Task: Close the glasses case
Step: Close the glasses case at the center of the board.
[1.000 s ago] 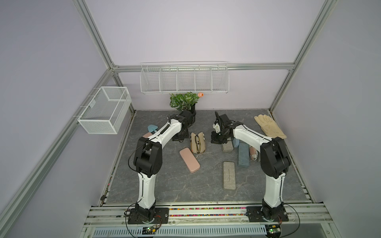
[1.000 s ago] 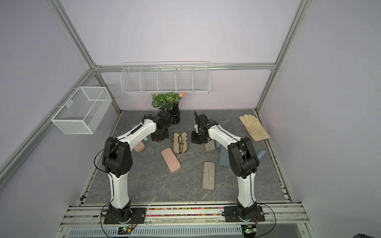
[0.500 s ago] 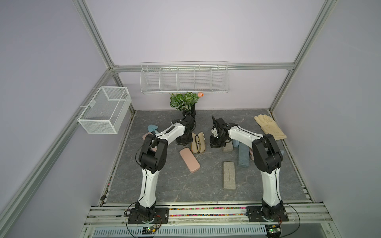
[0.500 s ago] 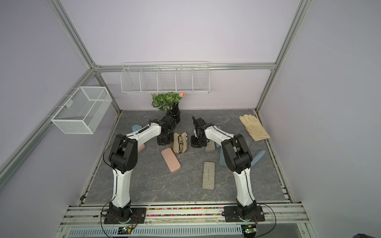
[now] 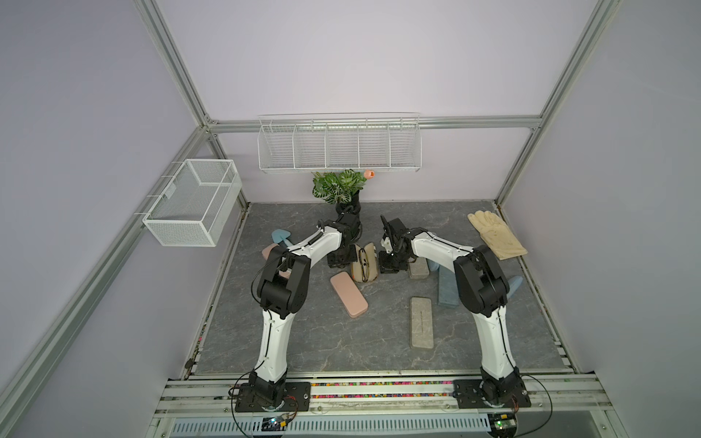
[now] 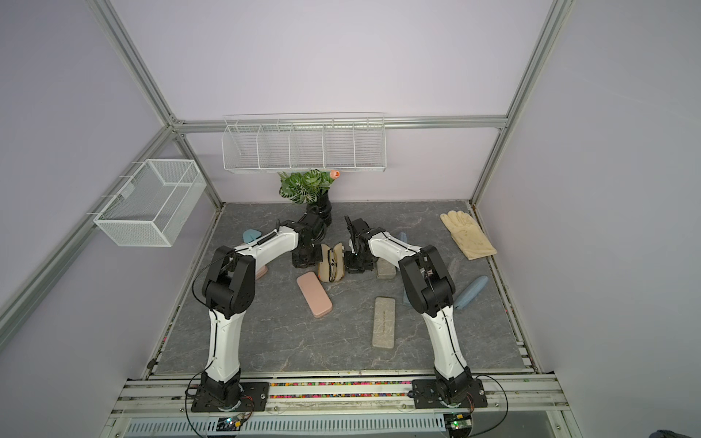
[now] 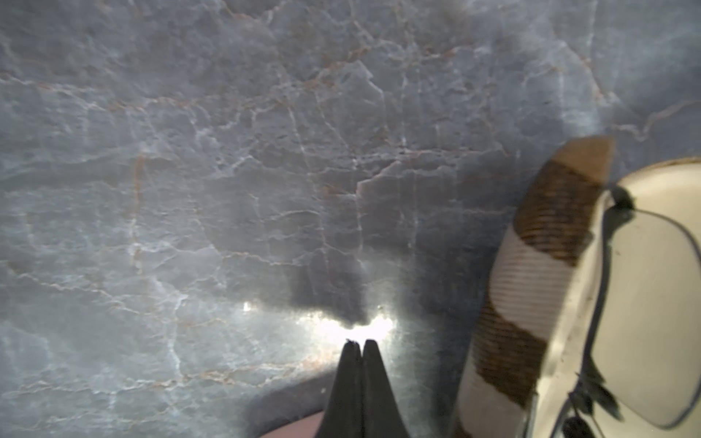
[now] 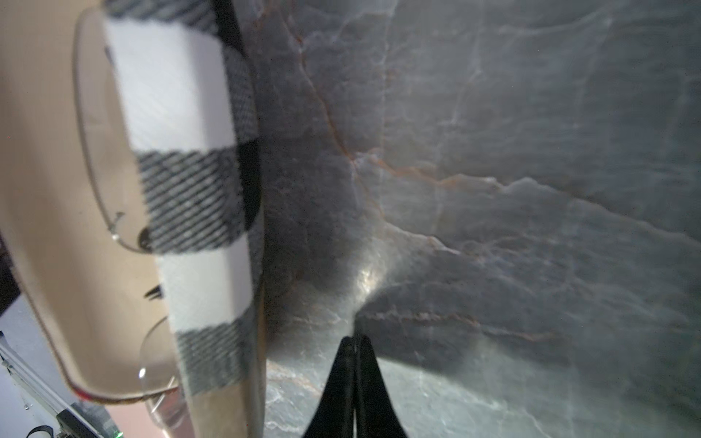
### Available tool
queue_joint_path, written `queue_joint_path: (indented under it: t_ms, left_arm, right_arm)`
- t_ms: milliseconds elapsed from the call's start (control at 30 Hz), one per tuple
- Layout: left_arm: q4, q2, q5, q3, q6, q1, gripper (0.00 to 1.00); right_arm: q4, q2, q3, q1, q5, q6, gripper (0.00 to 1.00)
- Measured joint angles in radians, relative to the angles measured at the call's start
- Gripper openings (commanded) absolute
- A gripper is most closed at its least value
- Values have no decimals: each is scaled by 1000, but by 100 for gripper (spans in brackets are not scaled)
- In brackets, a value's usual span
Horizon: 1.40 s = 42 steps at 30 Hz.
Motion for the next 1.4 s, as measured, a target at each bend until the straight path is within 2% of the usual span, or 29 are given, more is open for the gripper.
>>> queue_joint_path:
  t_ms: [300,900,1400]
  left_arm:
    - [-4,19,11,47,-10,-22,0]
    - [-69,59,-21,187,-18,-52,0]
    - [-83,65,-27,191,-29,-57,0]
  right_arm:
    - [-24,37,78,13,1,0,8]
    - [-80,72,135,19,26,0,9]
    - [-65,72,145,20,22,19,9]
